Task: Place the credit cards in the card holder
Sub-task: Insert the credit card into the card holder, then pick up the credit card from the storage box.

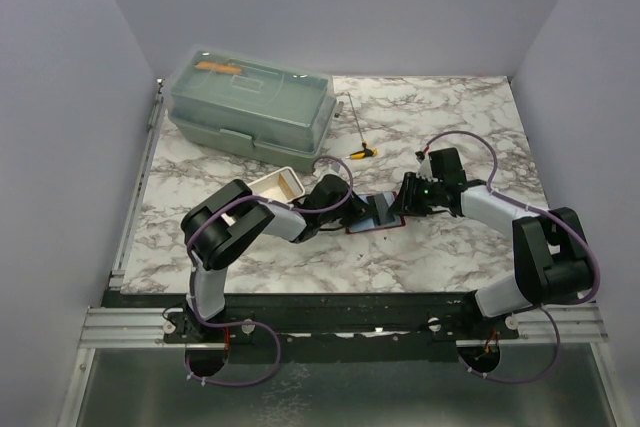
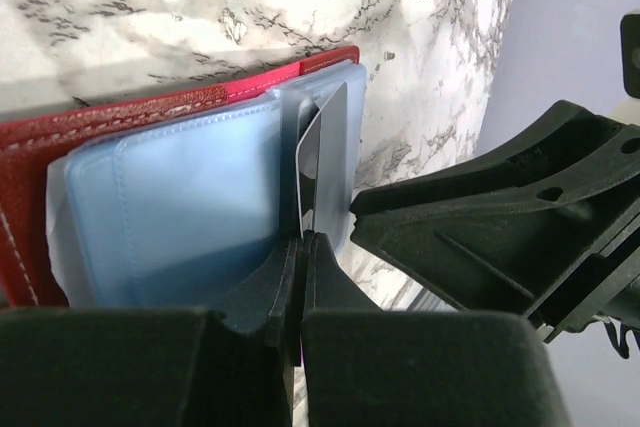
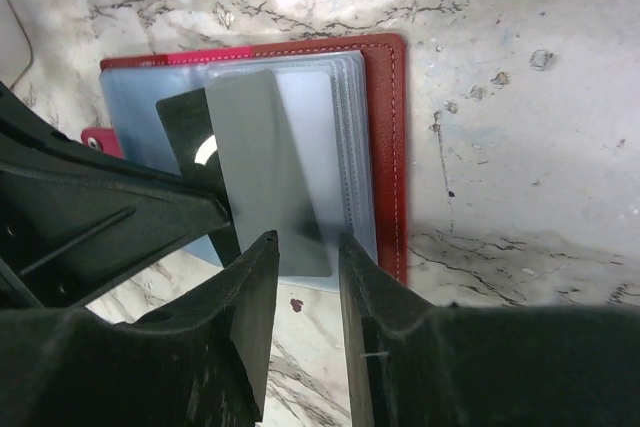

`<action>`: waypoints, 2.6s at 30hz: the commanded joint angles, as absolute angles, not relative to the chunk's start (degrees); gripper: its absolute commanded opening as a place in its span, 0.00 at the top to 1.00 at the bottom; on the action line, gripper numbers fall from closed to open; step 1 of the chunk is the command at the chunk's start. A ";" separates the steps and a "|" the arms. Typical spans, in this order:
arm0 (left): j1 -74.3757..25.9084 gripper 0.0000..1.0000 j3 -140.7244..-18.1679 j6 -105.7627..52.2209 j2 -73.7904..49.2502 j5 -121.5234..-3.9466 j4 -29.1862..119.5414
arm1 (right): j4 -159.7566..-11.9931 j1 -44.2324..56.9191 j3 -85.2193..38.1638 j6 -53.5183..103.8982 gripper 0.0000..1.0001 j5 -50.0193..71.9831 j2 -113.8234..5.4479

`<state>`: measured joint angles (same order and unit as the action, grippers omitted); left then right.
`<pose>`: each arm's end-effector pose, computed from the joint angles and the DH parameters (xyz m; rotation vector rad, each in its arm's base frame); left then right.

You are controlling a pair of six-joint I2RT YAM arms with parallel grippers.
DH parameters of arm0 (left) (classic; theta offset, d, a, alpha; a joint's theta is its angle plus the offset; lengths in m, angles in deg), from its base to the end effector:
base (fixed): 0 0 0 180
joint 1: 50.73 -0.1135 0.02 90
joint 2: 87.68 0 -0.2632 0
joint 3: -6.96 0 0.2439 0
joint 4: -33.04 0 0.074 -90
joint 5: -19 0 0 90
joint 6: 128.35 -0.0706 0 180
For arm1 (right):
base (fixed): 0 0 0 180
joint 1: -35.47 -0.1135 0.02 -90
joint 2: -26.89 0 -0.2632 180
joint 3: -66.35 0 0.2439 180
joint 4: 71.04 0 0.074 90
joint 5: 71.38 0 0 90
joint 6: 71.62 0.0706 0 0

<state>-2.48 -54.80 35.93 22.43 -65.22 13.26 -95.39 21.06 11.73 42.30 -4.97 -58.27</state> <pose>0.2606 -0.3026 0.1094 -0.4686 2.3456 -1.3035 0.2716 0.0989 0.1384 0.0442 2.5935 0.7793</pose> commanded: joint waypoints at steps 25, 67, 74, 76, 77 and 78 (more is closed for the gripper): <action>-5.00 0.64 -62.06 26.31 19.45 -60.54 39.37 | -95.72 22.99 5.27 36.70 0.62 -13.18 -65.11; -2.50 0.80 -72.65 19.57 25.10 -56.62 38.71 | -96.11 23.26 7.19 42.45 0.58 -11.57 -62.36; -3.62 0.58 -68.32 19.70 18.96 -56.75 41.85 | -102.02 23.52 7.39 39.56 0.45 -2.05 -57.49; -4.01 0.52 -67.22 19.52 16.40 -56.24 43.28 | -102.59 23.52 7.39 38.62 0.42 -1.64 -56.54; -4.24 0.47 -66.76 19.09 14.81 -56.31 44.45 | -102.74 23.52 7.35 38.20 0.41 -1.65 -56.17; -4.58 0.36 -66.37 18.42 12.94 -56.47 45.79 | -102.58 23.52 7.41 37.79 0.41 -2.24 -55.89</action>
